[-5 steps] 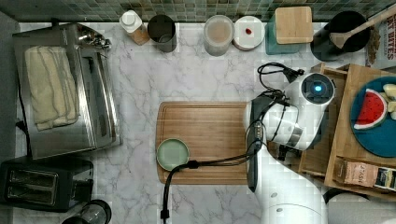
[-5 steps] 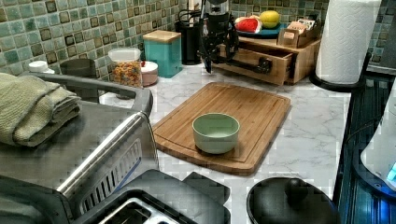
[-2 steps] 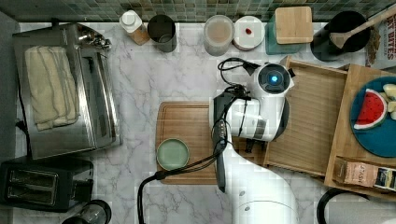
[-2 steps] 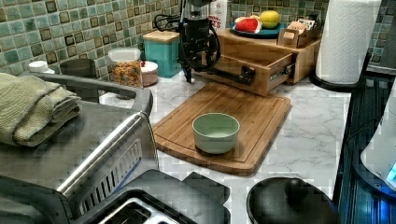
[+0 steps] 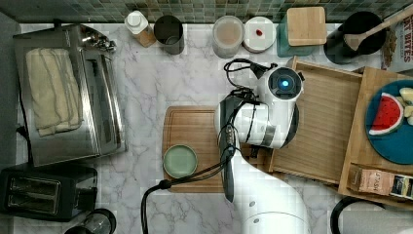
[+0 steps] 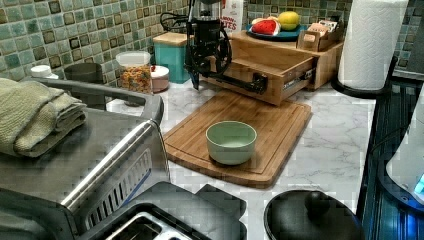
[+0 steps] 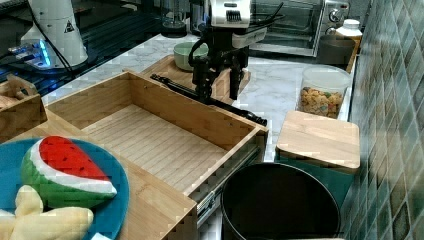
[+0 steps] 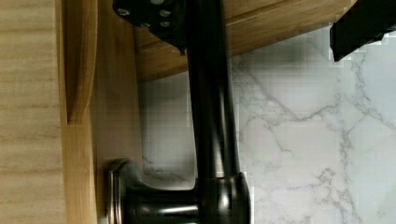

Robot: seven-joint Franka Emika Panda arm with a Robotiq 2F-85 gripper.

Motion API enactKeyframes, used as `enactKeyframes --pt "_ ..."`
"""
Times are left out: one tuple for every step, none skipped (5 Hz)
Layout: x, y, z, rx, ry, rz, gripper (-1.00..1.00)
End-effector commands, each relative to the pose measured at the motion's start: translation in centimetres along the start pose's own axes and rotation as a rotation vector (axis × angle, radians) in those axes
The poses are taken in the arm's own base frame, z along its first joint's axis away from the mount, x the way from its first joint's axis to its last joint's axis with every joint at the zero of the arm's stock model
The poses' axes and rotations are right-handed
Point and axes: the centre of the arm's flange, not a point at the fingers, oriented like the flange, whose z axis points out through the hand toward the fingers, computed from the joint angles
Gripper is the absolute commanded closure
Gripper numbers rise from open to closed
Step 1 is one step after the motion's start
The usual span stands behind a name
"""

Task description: Open the drawer.

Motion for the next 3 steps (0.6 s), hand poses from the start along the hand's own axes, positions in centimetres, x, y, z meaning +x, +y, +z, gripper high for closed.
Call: enactKeyframes --pt "-6.93 -13.01 -0.23 0.055 -0.037 -0.069 -1.0" --pt "-6.94 -13.01 -0.22 0.055 -0.038 -0.069 -1.0" --pt "-6.94 -13.0 -0.22 0.055 -0.038 -0.069 -1.0"
